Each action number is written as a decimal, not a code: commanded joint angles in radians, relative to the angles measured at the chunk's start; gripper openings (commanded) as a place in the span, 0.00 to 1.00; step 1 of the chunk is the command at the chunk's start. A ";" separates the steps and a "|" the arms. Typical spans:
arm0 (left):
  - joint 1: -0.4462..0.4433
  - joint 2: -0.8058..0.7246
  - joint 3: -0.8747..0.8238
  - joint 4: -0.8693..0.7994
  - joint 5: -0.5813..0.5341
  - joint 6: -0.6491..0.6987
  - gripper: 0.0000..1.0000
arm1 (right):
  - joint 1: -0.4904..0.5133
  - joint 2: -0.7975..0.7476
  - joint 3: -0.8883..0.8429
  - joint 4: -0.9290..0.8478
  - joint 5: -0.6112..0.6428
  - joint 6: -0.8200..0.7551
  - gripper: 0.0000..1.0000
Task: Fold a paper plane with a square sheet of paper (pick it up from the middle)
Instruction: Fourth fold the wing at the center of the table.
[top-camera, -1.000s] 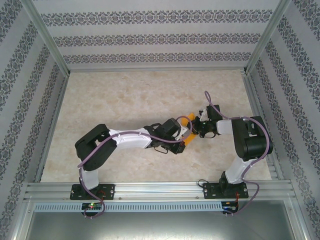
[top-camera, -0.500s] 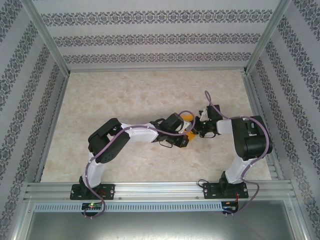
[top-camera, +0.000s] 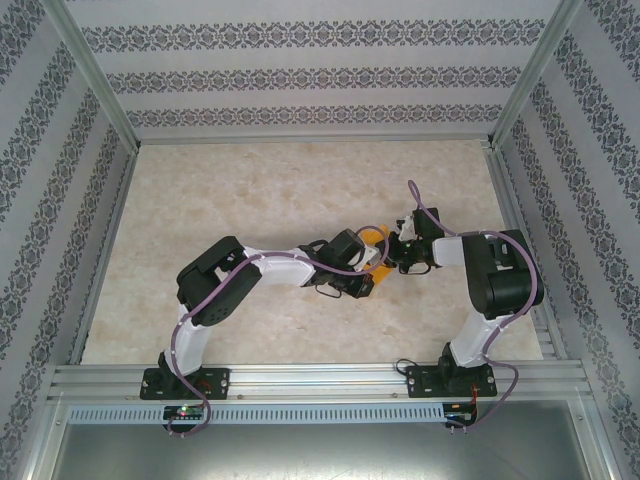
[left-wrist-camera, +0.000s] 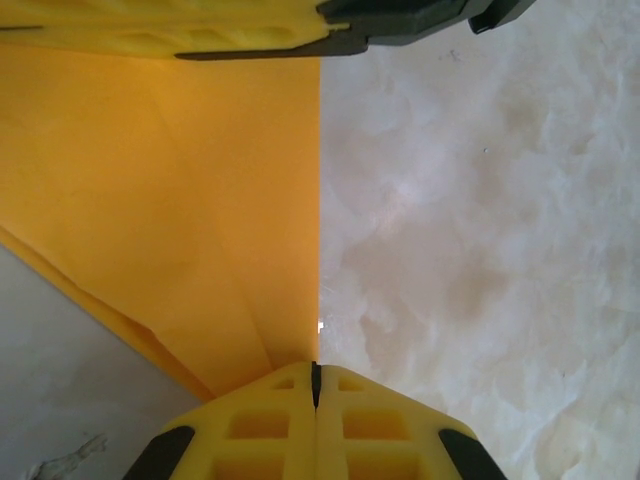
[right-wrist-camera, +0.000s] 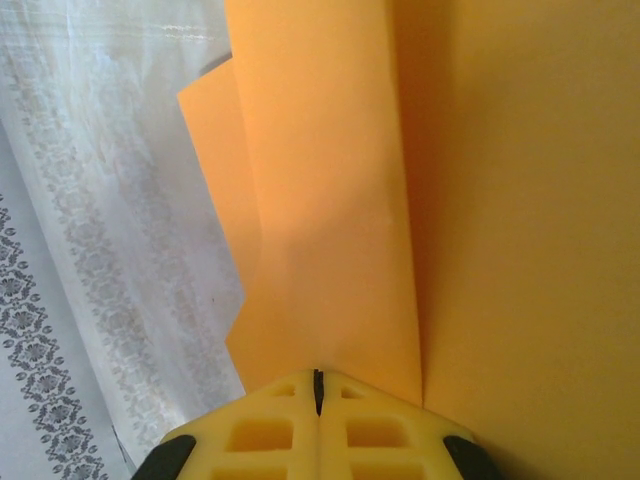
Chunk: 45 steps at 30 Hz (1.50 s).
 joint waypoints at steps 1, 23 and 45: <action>0.009 0.010 -0.063 -0.043 0.043 0.007 0.02 | -0.009 0.076 -0.024 -0.100 0.161 -0.036 0.02; -0.038 -0.062 -0.134 0.009 0.168 -0.064 0.03 | 0.001 0.074 -0.025 -0.092 0.187 -0.021 0.02; 0.125 0.046 0.085 0.108 0.199 -0.099 0.03 | 0.018 0.076 -0.022 -0.073 0.152 -0.007 0.01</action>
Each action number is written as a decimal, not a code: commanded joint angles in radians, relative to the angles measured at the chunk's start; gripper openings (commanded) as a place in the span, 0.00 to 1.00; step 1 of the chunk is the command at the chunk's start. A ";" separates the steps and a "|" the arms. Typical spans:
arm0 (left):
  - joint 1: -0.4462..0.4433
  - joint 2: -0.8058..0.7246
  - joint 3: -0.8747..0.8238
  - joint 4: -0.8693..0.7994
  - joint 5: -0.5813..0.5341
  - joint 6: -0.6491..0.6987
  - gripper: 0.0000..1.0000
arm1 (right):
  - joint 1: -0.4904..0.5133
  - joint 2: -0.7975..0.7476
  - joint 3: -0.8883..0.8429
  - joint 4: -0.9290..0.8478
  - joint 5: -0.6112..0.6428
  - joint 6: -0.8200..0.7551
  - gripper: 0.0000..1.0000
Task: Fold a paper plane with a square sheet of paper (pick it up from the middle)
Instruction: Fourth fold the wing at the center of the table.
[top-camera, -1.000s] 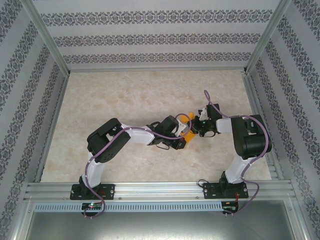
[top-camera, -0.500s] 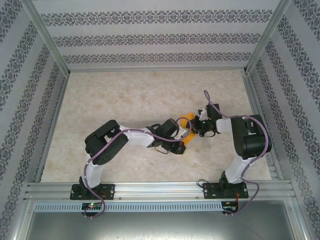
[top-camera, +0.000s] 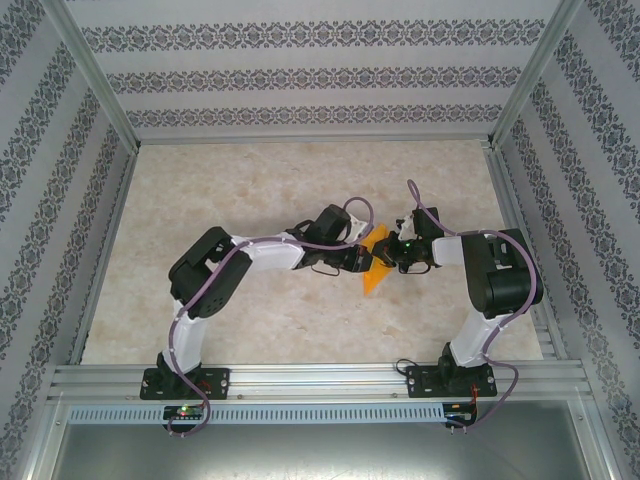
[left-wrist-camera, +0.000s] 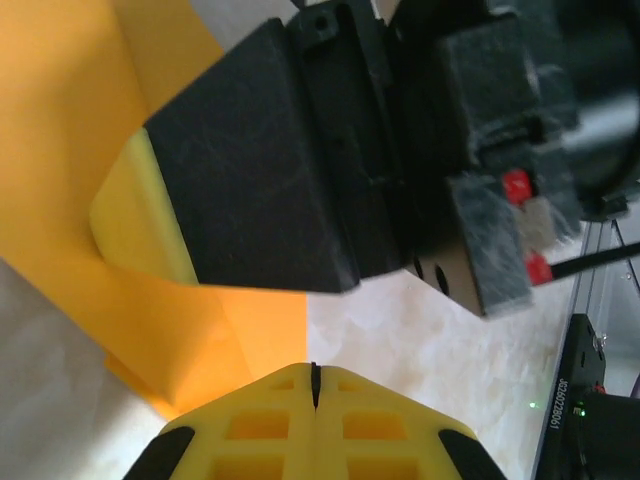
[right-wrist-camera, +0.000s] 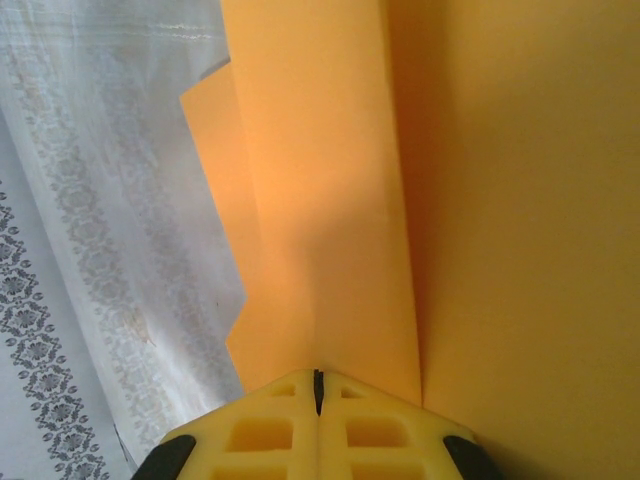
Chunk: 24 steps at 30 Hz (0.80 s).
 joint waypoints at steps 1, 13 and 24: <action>0.005 0.048 0.034 -0.001 0.046 0.004 0.03 | 0.013 0.072 -0.023 -0.085 0.157 -0.010 0.01; 0.003 0.104 0.042 -0.086 0.053 0.068 0.02 | 0.014 0.088 -0.007 -0.086 0.150 -0.012 0.01; -0.055 0.056 -0.021 -0.172 0.012 0.157 0.02 | 0.005 0.081 -0.006 -0.105 0.182 -0.014 0.01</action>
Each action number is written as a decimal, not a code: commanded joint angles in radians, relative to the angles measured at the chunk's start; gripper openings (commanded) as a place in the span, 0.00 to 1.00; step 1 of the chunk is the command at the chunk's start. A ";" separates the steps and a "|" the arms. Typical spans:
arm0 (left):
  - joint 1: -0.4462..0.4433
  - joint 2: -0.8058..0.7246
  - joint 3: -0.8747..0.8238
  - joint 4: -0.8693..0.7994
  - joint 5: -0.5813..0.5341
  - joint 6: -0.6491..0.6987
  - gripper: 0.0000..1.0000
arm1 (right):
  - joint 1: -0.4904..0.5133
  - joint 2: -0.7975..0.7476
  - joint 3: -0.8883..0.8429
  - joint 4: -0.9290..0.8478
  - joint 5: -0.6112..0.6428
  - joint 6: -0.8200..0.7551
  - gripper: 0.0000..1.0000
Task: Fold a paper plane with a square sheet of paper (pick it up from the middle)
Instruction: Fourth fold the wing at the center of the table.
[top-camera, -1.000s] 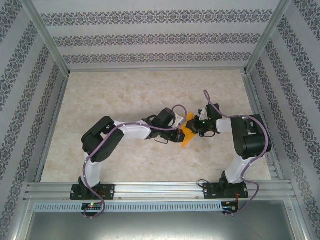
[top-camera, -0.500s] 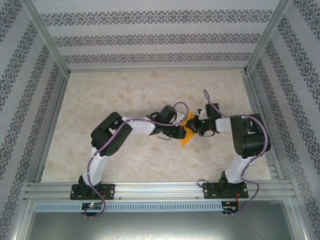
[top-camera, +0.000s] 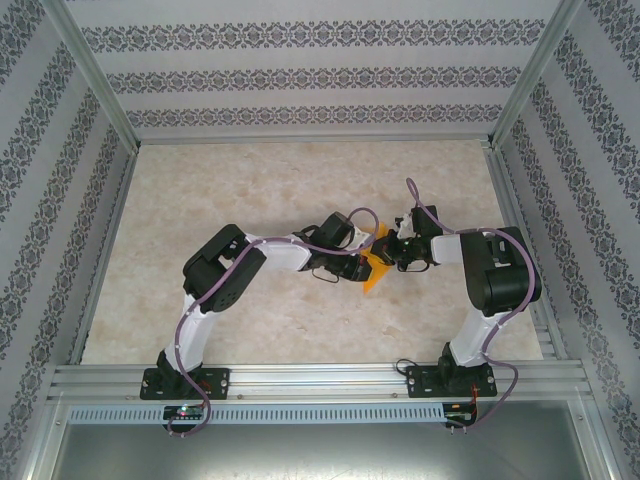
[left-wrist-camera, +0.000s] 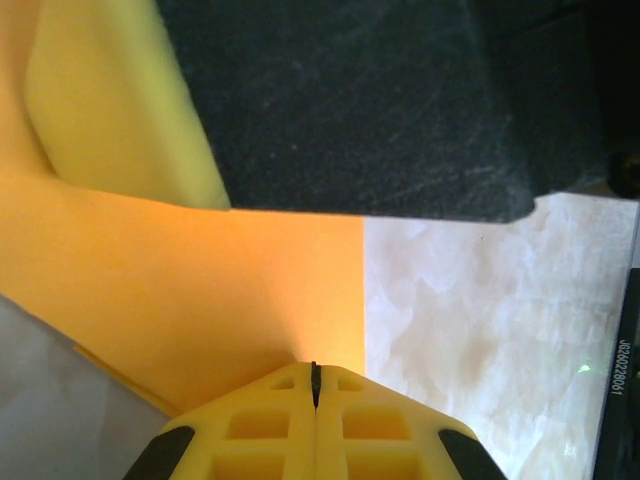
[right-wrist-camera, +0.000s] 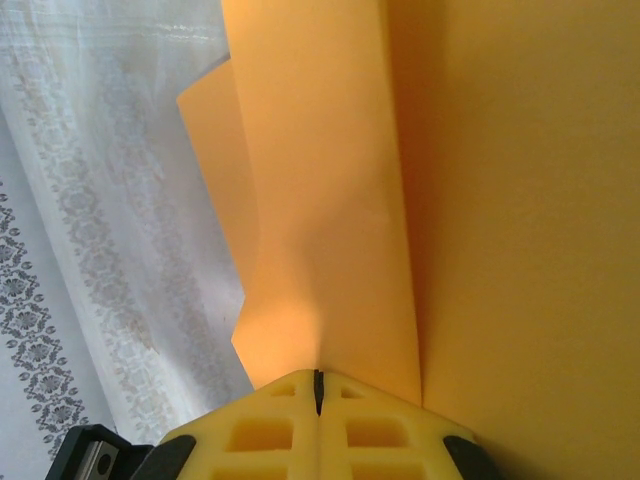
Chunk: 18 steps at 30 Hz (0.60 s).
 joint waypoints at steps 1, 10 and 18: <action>-0.051 -0.032 -0.042 -0.143 -0.030 0.087 0.02 | 0.000 0.064 -0.028 -0.102 0.181 -0.018 0.01; -0.112 -0.067 -0.077 -0.241 -0.124 0.197 0.02 | -0.001 0.061 -0.025 -0.115 0.188 -0.025 0.01; -0.143 -0.086 -0.113 -0.287 -0.191 0.242 0.02 | -0.003 0.059 -0.025 -0.130 0.195 -0.036 0.01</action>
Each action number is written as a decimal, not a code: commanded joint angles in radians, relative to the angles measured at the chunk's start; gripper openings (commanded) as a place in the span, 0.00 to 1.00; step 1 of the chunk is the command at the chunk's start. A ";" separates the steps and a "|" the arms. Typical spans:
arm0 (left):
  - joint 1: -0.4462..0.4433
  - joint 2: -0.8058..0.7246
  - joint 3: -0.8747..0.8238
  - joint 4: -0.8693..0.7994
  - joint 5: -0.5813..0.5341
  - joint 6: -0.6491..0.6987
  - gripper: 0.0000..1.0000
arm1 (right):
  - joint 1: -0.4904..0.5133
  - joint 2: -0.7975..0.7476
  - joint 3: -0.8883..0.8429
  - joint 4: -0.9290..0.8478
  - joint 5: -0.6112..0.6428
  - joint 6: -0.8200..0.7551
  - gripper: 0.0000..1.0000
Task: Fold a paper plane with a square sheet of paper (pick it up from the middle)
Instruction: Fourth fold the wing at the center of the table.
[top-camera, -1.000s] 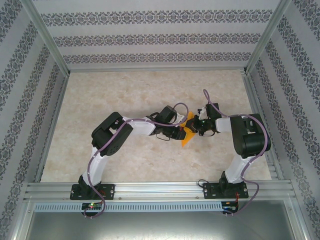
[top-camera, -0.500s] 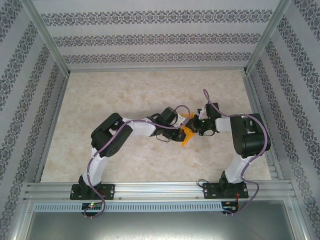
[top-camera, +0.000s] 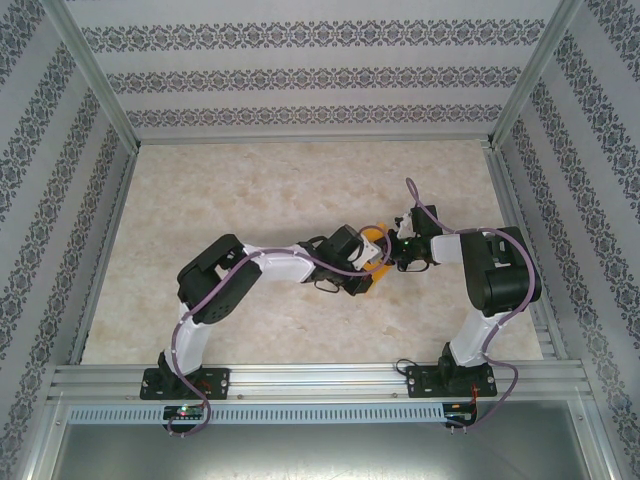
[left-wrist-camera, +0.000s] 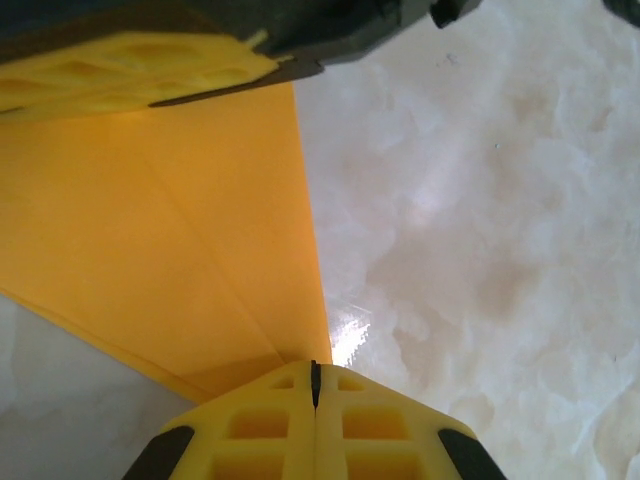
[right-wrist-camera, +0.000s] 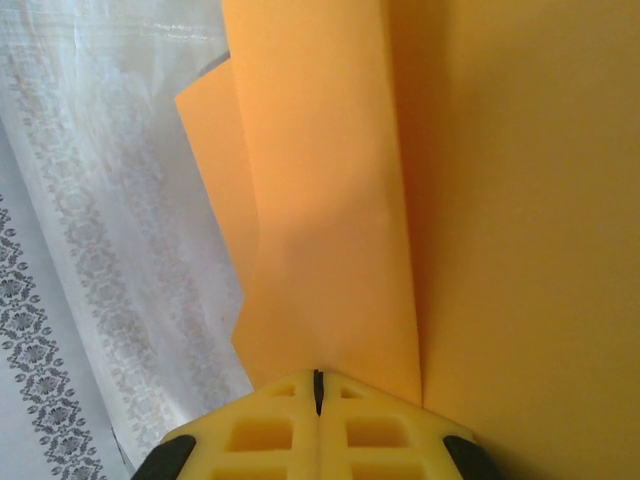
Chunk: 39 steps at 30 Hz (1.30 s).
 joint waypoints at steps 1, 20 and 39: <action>-0.049 -0.011 -0.069 -0.204 0.007 0.046 0.01 | -0.002 0.059 -0.030 -0.120 0.189 -0.033 0.01; -0.044 -0.183 -0.157 -0.126 0.036 -0.021 0.01 | 0.011 0.046 -0.027 -0.131 0.182 -0.044 0.01; 0.050 -0.093 0.050 -0.006 -0.025 -0.148 0.16 | 0.011 -0.182 0.011 -0.212 0.094 -0.033 0.22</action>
